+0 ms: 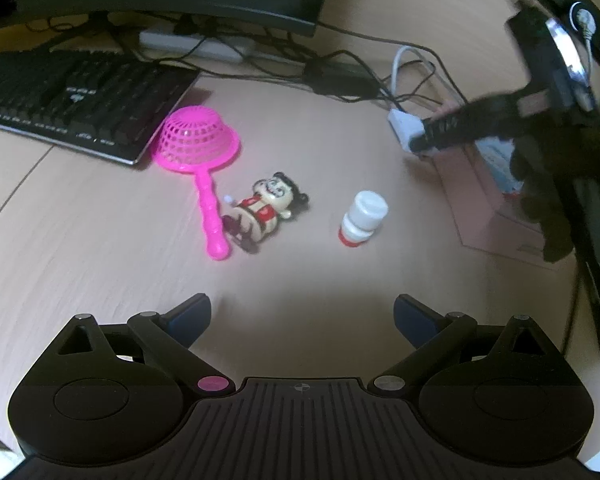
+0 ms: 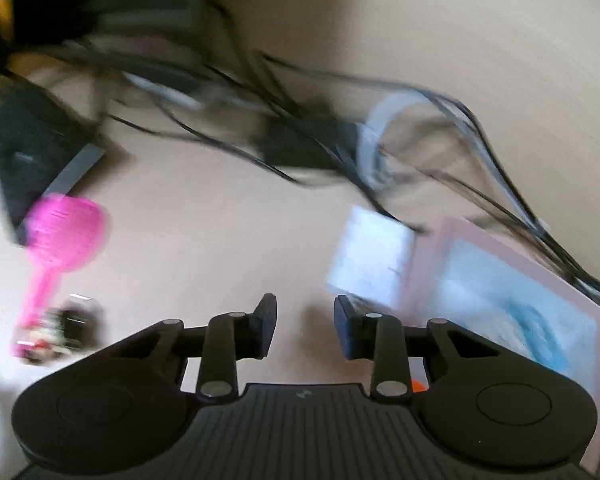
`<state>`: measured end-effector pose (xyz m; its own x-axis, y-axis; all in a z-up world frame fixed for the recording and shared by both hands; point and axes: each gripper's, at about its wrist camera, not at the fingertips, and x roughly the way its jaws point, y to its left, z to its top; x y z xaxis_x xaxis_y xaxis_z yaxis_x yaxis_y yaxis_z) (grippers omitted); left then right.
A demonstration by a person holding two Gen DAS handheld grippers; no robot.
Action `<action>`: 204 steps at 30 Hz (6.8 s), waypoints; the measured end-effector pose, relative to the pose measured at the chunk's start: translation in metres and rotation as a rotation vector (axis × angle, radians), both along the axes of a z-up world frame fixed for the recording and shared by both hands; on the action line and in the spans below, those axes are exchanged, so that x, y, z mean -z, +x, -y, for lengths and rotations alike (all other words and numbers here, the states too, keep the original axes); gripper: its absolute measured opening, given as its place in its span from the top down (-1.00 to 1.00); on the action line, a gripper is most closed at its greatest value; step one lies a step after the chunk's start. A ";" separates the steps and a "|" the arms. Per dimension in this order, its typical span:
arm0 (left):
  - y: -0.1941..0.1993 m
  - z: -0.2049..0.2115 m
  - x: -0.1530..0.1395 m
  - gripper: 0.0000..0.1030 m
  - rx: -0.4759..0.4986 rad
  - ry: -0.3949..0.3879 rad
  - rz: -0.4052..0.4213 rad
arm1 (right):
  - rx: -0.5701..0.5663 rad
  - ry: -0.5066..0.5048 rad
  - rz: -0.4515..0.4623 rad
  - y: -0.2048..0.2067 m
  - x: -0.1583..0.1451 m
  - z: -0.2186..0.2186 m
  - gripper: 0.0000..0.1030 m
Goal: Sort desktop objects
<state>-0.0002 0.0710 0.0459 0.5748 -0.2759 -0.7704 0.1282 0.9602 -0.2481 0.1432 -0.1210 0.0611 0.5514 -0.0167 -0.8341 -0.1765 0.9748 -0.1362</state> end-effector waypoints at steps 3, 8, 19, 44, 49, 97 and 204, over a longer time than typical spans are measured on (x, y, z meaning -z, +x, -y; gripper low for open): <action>0.000 -0.004 0.002 -0.96 -0.018 -0.007 -0.006 | 0.058 -0.079 0.021 0.003 0.005 0.013 0.65; 0.001 -0.007 0.006 -0.96 -0.036 -0.012 -0.023 | 0.166 0.008 0.035 0.035 0.011 0.019 0.02; -0.003 -0.019 0.010 -0.96 -0.075 -0.016 -0.045 | 0.219 -0.024 -0.081 0.108 0.037 0.017 -0.27; -0.007 0.019 0.009 -0.96 0.017 -0.025 -0.051 | -0.049 0.246 -0.072 -0.011 0.011 -0.007 -0.09; -0.009 0.013 0.011 -0.96 -0.008 -0.021 -0.065 | 0.027 0.222 -0.004 0.010 0.015 -0.007 -0.48; -0.002 0.046 0.002 -0.96 0.012 0.022 -0.011 | -0.043 0.294 -0.145 -0.113 -0.018 0.088 -0.36; 0.024 0.149 -0.097 0.43 0.252 0.134 0.345 | 0.094 0.192 0.333 -0.261 -0.109 0.162 0.08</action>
